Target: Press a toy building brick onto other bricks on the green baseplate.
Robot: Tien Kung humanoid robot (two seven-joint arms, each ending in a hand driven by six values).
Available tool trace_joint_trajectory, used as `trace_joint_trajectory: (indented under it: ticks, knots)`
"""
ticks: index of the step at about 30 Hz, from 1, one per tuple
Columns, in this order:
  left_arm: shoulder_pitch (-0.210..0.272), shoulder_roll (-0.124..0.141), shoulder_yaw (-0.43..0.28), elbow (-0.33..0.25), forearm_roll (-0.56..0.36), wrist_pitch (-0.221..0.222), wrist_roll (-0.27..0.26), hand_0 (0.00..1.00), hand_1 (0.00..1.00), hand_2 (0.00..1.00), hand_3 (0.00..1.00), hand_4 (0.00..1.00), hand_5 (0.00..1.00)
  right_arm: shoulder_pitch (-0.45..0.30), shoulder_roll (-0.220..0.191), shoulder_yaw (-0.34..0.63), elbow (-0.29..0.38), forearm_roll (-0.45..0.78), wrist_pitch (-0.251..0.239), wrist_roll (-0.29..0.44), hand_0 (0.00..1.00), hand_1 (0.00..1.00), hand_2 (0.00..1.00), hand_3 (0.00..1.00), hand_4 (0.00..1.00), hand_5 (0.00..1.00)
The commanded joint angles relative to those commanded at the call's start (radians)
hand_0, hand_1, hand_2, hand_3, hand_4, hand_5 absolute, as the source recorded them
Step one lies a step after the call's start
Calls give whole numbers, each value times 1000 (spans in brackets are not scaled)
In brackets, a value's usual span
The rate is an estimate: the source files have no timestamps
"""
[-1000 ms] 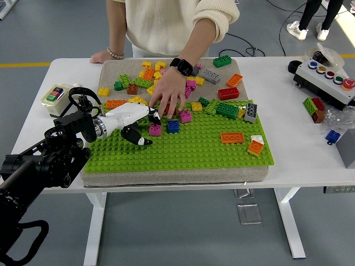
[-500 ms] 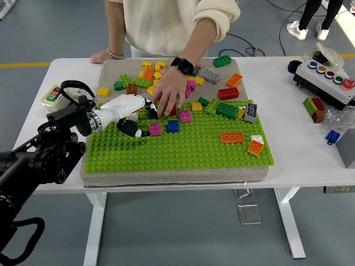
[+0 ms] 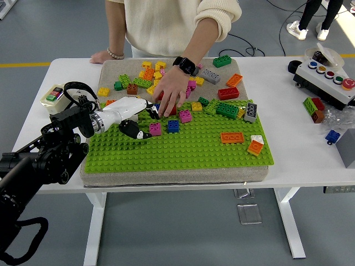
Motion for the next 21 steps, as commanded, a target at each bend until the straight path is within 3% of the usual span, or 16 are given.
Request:
trace_joint_trajectory:
  ticks: [21]
  knots:
    - [-20, -18, 8, 46, 0, -5, 4, 866, 742, 636, 627, 857, 161, 3, 0, -1, 0, 3, -3, -1, 727, 662, 708, 581, 917, 500]
